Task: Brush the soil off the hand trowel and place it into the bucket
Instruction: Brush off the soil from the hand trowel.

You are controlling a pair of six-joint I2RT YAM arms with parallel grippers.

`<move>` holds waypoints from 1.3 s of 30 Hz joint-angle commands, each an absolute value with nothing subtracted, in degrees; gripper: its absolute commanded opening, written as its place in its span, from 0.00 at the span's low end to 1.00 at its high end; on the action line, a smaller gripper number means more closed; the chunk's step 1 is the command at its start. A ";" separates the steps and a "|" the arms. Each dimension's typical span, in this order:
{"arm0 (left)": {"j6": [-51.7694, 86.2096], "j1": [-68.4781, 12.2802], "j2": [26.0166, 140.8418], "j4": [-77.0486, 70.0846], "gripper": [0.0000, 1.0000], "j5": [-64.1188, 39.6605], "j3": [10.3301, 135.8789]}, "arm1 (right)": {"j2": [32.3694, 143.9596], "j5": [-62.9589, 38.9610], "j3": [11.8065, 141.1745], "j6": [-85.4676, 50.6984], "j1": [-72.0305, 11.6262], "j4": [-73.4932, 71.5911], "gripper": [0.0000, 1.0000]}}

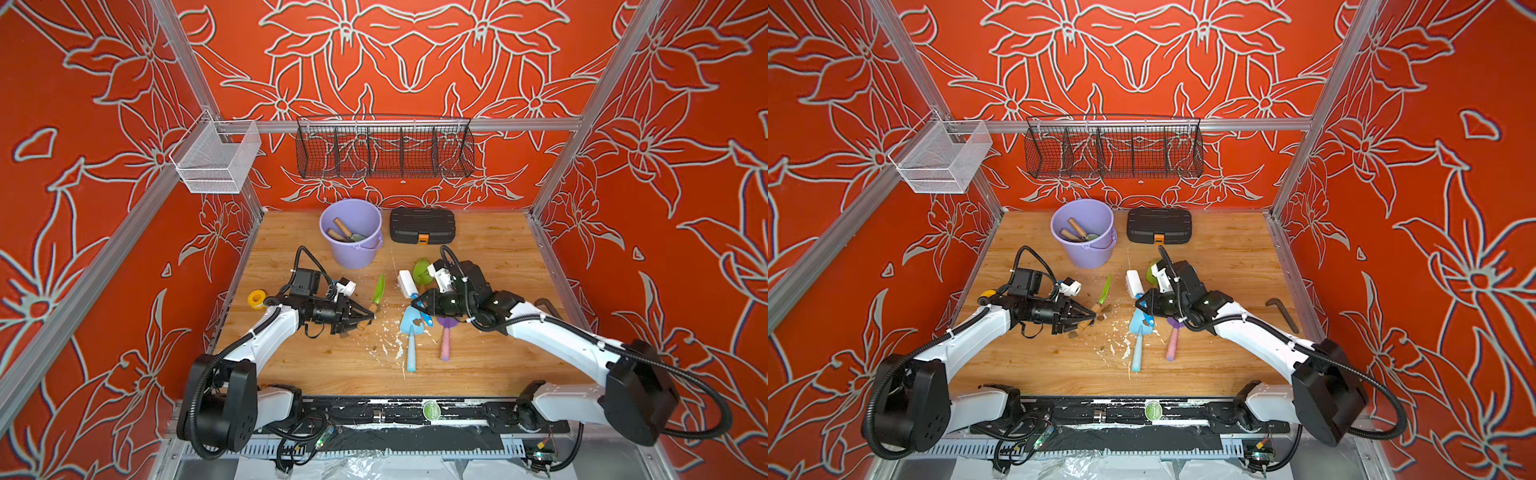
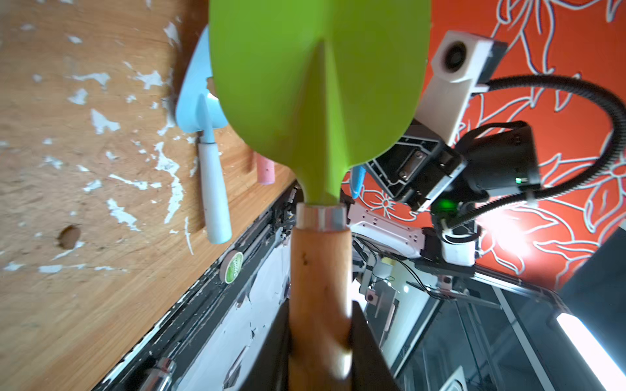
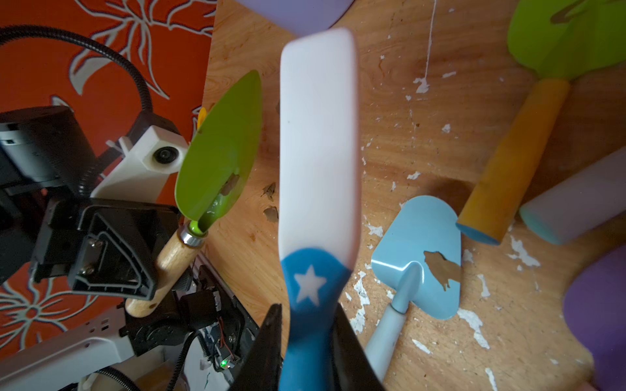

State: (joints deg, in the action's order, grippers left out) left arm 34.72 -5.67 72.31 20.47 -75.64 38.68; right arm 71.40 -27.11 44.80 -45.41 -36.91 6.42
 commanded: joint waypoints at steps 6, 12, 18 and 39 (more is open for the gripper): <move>38.02 -5.16 71.81 13.10 0.00 -83.50 40.49 | 65.62 -31.56 38.94 -57.58 -36.75 -10.91 0.00; 40.61 -5.10 70.35 12.51 0.00 -81.02 40.52 | 65.71 -32.63 39.30 -58.62 -36.74 -13.40 0.00; 46.69 -4.88 69.01 7.11 0.00 -78.35 39.26 | 67.47 -33.48 40.49 -59.11 -37.85 -15.05 0.00; 49.67 -3.14 70.22 3.34 0.00 -77.08 38.74 | 73.79 -33.94 43.02 -60.84 -42.74 -21.36 0.00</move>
State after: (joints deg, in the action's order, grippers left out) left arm 49.56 -3.57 69.93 5.21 -76.14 39.31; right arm 72.44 -32.53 40.49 -59.51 -41.91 -16.88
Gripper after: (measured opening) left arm 0.235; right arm 0.245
